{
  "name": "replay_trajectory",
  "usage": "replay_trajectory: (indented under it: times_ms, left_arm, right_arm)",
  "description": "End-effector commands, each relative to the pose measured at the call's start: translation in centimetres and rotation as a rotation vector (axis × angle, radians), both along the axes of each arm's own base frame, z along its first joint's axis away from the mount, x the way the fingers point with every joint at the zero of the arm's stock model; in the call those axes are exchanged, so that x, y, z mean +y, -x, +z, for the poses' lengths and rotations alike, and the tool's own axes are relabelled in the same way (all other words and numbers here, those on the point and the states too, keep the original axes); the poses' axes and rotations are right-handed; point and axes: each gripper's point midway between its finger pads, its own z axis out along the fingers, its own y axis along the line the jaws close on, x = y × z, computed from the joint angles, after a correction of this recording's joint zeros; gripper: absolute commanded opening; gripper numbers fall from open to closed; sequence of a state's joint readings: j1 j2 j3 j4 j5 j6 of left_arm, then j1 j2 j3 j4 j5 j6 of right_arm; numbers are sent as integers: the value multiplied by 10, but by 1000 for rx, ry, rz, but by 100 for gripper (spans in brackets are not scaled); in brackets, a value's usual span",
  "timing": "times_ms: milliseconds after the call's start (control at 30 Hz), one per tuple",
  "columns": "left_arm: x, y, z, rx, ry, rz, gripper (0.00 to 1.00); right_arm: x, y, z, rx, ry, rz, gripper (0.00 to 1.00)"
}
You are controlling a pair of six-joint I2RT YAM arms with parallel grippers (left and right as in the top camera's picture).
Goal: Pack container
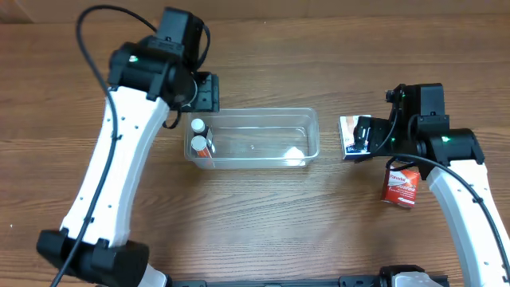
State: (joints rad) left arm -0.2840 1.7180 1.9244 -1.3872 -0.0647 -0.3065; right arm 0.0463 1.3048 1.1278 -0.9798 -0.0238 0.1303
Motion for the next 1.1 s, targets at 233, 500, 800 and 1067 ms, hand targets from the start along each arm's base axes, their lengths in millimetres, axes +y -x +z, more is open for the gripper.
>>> replay_trajectory:
  times_ms: [233, 500, 800, 1067]
  left_arm:
    - [78, 5, 61, -175, 87, 217, 81]
    - [103, 8, 58, -154, 121, 284, 81]
    - [103, 7, 57, -153, 119, 284, 82]
    - [103, 5, 53, -141, 119, 284, 82]
  right_arm:
    - [-18, -37, 9, 15, 104, -33, 100]
    - [-12, -54, -74, 221, 100, 2, 100]
    - [-5, -52, -124, 342, 68, 37, 100]
    - [-4, -51, -126, 345, 62, 39, 100]
